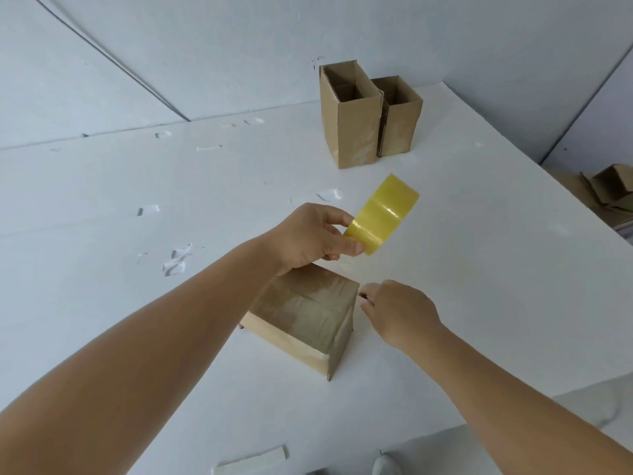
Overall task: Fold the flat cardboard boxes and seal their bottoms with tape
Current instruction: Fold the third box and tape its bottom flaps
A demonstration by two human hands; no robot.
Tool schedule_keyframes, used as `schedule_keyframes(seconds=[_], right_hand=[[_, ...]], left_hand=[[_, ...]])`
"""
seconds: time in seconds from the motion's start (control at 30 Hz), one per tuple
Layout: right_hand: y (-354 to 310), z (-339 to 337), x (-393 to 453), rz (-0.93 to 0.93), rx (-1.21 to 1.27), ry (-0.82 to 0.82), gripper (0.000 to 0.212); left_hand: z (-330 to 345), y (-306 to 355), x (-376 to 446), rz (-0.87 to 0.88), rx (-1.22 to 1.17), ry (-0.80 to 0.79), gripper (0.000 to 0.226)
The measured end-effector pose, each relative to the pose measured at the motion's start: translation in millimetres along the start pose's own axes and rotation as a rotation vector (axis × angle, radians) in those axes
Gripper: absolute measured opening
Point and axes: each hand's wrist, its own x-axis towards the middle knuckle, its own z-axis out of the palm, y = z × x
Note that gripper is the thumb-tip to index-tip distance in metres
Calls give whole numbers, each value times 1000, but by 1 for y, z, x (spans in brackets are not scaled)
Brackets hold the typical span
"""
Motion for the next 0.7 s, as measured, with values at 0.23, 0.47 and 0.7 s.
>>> schedule_keyframes(seconds=[0.23, 0.47, 0.7], right_hand=[[5, 4, 7, 155, 690, 102, 33], [-31, -24, -12, 202, 1665, -1, 26], [-47, -22, -11, 399, 1723, 200, 19]], left_hand=[[4, 1, 5, -52, -15, 40, 16], [9, 1, 11, -66, 24, 84, 14], [22, -2, 13, -85, 70, 200, 23]])
